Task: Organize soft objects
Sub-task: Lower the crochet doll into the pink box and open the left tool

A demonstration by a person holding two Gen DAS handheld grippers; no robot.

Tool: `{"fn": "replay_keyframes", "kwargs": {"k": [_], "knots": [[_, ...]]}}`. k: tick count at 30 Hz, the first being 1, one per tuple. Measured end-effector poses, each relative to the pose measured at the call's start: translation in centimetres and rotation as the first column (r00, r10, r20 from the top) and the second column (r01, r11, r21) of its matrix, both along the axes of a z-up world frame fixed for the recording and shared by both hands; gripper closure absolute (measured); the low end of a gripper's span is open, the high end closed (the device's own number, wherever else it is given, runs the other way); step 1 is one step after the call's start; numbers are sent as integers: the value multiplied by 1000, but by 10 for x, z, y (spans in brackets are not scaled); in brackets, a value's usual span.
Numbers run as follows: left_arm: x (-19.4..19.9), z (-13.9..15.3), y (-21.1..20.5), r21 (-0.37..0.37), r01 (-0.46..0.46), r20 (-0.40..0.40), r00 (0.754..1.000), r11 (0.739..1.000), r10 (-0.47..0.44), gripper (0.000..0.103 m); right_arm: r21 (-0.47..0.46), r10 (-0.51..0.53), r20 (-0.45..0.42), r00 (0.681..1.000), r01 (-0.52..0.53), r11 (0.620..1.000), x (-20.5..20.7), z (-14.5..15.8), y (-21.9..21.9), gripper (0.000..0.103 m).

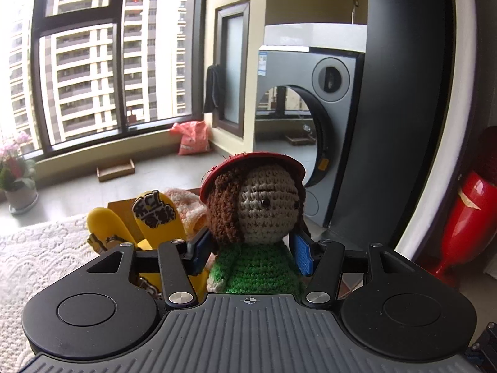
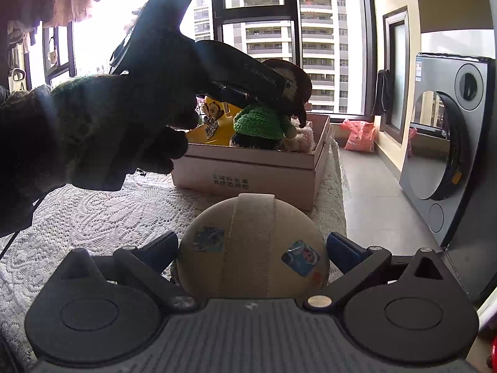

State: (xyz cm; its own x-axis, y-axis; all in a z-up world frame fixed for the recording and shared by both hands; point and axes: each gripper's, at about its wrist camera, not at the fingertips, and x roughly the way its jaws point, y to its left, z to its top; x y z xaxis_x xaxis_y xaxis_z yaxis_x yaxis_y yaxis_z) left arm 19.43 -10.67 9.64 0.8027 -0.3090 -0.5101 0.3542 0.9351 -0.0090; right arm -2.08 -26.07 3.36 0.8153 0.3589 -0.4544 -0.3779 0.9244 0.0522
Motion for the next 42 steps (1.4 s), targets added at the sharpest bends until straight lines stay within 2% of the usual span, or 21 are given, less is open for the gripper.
{"fn": "replay_keyframes", "kwargs": {"k": [5,8,10,13,15,17,19,22,24,27,30,34,38,40,42], "knots": [[-17,-4,19,-81,-9,-20,1000,997,8,47,-9,-2,-26,1000,2,1000,7,-2,0,2],[-12,-11,17,-49,1,-51,999,999,-3,44,-21,-6,-34,999,5,1000,9,-4,5,2],[-4,-13,12,-18,-5,-47,999,1000,4,48,-30,-7,-27,1000,6,1000,9,-2,8,2],[-1,-6,8,-28,-27,-52,998,999,25,49,-15,-8,-18,1000,8,1000,6,0,4,2],[-11,1,8,-35,-26,-35,999,999,25,49,-9,-15,-21,1000,14,1000,7,0,1,2],[-30,8,10,-39,-20,38,999,999,22,51,-12,-31,-6,1000,31,999,7,5,-3,2],[-39,10,13,-61,21,61,998,998,-17,54,-4,-56,27,998,56,998,9,18,-9,2],[-20,-5,11,-67,30,-52,998,997,-34,53,31,-82,81,993,80,996,15,53,-24,2],[-11,-19,15,-50,11,-71,997,999,-15,54,48,-91,105,990,87,995,26,82,-29,2],[-17,-19,30,-145,28,-47,998,989,-35,56,64,-66,101,993,60,996,61,125,-24,2],[-37,-16,52,-238,60,6,998,969,-60,56,59,-22,29,999,20,998,119,159,0,2],[-72,-12,84,-255,63,76,996,965,-45,57,43,-41,-163,986,49,998,218,169,47,2],[-85,-20,117,-252,25,107,994,967,3,57,-27,-149,-325,934,148,989,302,142,86,2],[-83,-30,136,-270,-20,97,994,963,48,57,-70,-168,-432,886,153,986,329,116,100,2],[-77,-42,154,-318,-73,48,995,945,92,57,-109,-172,-521,836,135,985,343,91,113,2]]}}
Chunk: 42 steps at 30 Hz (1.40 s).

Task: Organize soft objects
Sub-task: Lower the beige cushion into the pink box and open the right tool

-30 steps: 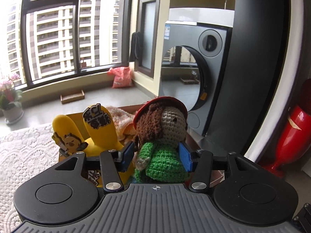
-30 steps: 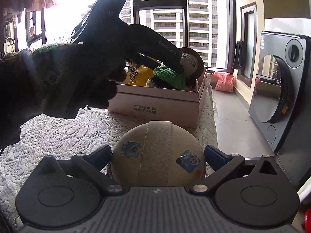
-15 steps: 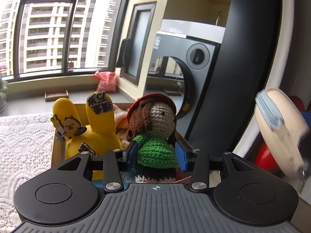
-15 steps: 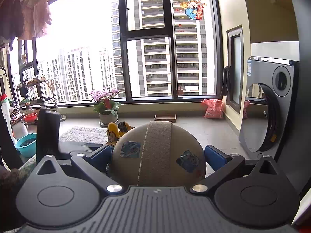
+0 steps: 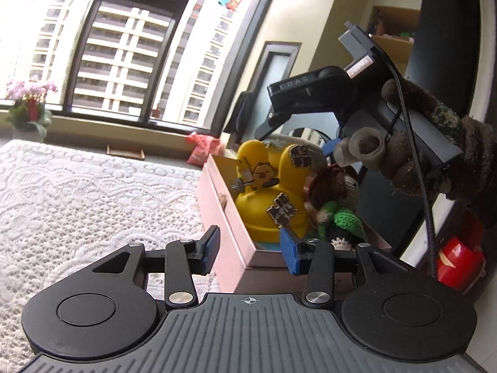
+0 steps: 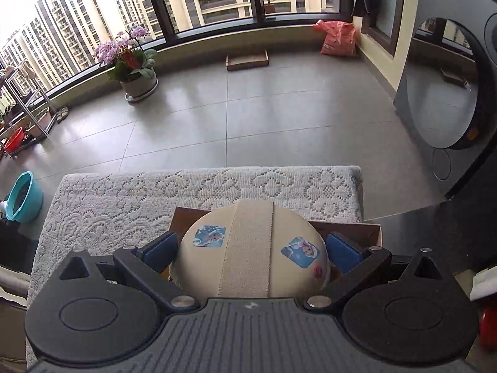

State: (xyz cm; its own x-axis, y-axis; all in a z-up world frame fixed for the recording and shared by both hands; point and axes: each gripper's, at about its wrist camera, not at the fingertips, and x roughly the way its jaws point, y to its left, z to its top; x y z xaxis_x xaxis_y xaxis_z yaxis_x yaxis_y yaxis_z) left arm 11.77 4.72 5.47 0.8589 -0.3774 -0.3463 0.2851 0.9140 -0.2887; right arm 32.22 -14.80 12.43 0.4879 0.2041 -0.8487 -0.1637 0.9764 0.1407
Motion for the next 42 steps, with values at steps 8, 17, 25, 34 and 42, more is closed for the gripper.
{"fn": "replay_keyframes", "kwargs": {"k": [8,17,25,34,42], "knots": [[7,-9,30,-92,-51,-67,997,994,45,56,-104,47,26,999,-44,994,-2,-15,33,1],[0,-9,20,-54,-39,-52,998,998,36,56,-95,109,132,985,-97,991,-23,20,26,1],[1,-11,19,-43,-43,-46,998,998,41,54,-18,61,163,985,-59,998,-35,21,11,26],[1,-11,18,-47,-54,-53,997,997,51,56,-60,149,226,963,-139,988,-46,14,11,30],[14,3,10,-36,-74,-90,993,997,71,56,62,136,407,903,-176,982,-136,51,-68,30]]}}
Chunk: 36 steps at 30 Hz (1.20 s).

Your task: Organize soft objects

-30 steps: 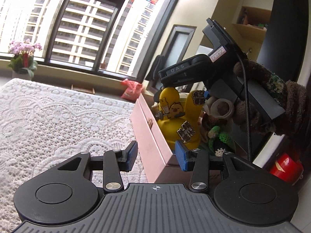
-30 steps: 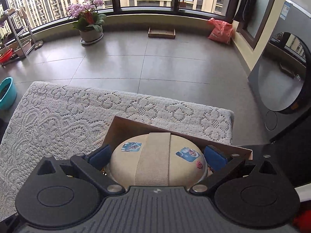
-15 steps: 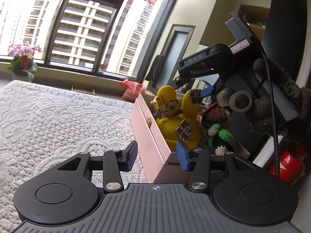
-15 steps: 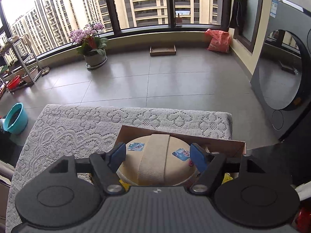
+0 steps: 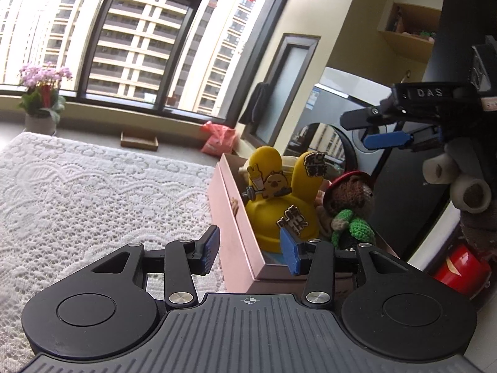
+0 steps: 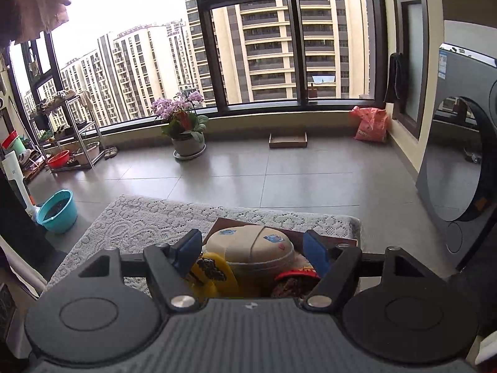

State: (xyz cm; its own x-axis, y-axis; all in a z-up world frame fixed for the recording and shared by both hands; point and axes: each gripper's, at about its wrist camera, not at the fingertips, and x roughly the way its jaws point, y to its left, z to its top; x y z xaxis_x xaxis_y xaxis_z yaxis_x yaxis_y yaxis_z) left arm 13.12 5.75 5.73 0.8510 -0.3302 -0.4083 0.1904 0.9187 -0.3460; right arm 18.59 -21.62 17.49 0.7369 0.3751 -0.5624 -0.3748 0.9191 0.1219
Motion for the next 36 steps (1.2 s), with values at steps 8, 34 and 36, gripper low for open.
{"fn": "replay_keyframes", "kwargs": {"k": [8,34,36], "knots": [[18,1,-30,117,-31,-17,999,993,33,54,-341,54,31,998,-40,939,-97,-89,-21,44],[-7,8,19,282,-127,-68,986,951,152,29,-181,-108,-25,994,101,978,-115,-123,44,17],[-38,-2,9,359,-85,-103,986,929,130,29,-172,-108,-69,992,95,980,-131,-133,51,14]]}}
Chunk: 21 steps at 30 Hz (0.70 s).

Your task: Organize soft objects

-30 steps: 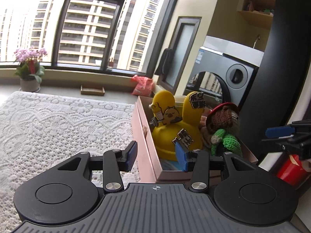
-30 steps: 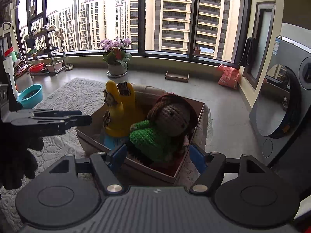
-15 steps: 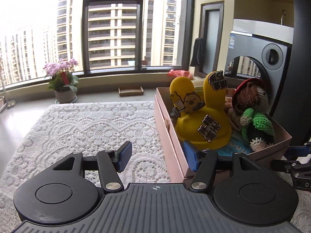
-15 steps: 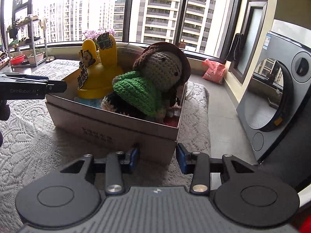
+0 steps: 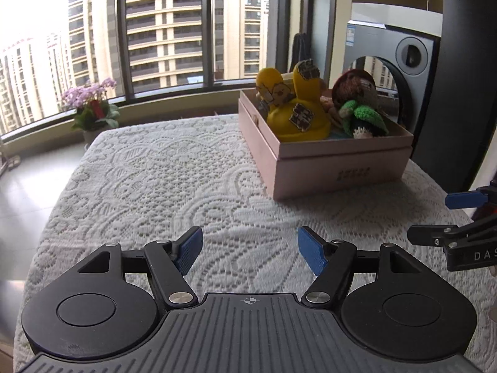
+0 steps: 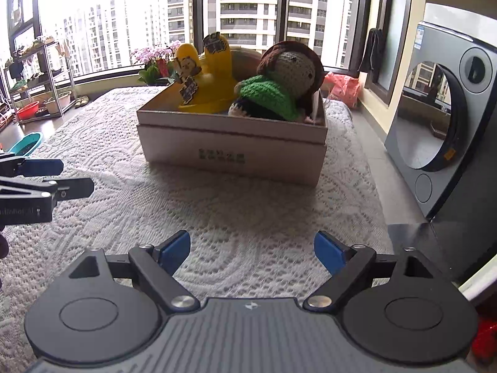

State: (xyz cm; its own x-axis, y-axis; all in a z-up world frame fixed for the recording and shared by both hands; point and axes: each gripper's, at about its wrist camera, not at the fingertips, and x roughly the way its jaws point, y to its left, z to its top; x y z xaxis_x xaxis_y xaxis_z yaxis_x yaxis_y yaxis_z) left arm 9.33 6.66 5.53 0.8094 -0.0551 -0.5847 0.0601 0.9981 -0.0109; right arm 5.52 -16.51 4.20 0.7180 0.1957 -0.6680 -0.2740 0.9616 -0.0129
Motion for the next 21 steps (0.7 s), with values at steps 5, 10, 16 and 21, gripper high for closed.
{"fn": "replay_keyframes", "kwargs": {"k": [5,10,16,21], "knots": [[-53,-30,-8,3,-26,-63,998,1000,26,29,-28,-96,-4,995,96,995,-16,-20,14,0],[-58,-41,-23,30,-100,-26,995,995,101,25,14,-139,-3,990,139,990,-17,-23,6,0],[-53,-40,-30,22,-116,-30,993,993,117,24,9,-160,-4,987,160,987,-14,-23,8,0],[-52,-40,-38,28,-116,-27,993,993,117,24,22,-137,61,989,136,990,-21,-28,6,0]]}}
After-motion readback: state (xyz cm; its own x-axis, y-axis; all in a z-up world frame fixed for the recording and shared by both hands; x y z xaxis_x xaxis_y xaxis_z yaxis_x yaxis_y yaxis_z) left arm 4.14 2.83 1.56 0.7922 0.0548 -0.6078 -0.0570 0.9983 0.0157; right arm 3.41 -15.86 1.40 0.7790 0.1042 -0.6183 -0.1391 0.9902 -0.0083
